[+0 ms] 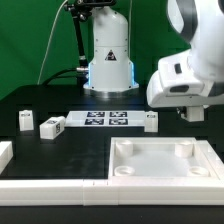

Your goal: Assemble one leg

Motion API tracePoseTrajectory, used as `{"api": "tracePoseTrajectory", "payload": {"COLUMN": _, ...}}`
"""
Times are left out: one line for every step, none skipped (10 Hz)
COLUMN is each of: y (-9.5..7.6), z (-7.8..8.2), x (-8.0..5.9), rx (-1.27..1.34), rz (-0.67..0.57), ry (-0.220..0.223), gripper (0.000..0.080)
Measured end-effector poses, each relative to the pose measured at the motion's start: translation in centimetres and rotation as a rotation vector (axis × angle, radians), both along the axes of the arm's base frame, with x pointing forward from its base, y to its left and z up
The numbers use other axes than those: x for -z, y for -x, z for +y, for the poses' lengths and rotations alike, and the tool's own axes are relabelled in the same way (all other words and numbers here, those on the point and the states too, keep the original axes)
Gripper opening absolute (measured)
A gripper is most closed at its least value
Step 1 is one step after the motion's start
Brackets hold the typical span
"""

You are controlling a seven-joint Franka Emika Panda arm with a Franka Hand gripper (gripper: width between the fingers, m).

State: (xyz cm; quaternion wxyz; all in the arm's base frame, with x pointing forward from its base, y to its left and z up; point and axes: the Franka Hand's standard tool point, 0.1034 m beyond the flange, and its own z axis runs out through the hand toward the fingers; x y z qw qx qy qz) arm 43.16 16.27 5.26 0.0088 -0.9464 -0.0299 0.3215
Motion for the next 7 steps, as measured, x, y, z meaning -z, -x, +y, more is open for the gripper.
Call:
{"api": "tracePoseTrajectory", "payload": {"y": 0.0, "z": -0.1, "x": -0.1, "rx": 0.006, "rz": -0.090, "ry": -0.008, "gripper": 0.0284}}
{"api": "tracePoseTrajectory", "payload": {"y": -0.5, "z": -0.5, "x": -0.6, "rx": -0.005, "rz": -0.155, "ry": -0.025, "gripper": 0.0284}}
{"api": "tracePoseTrajectory", "payload": {"y": -1.4, "z": -0.9, "x": -1.9, "rx": -0.001, "rz": -0.210, "ry": -0.029, "gripper": 0.0284}}
{"api": "tracePoseTrajectory", "payload": {"y": -2.5, "z": -1.0, "x": -3.0, "rx": -0.001, "rz": -0.302, "ry": -0.042, "gripper": 0.0284}}
{"api": "tracePoseTrajectory", "payload": {"y": -3.1, "z": -1.4, "x": -3.9, "rx": -0.006, "rz": -0.387, "ry": -0.054, "gripper": 0.0284}}
{"api": "tracePoseTrajectory", "payload": {"y": -3.9, "z": -1.6, "x": -4.3, "rx": -0.006, "rz": -0.469, "ry": -0.067, "gripper": 0.0284}}
{"api": "tracePoseTrajectory", "payload": {"y": -4.2, "z": -1.3, "x": -4.2, "rx": 0.002, "rz": -0.584, "ry": -0.083, "gripper": 0.0284}}
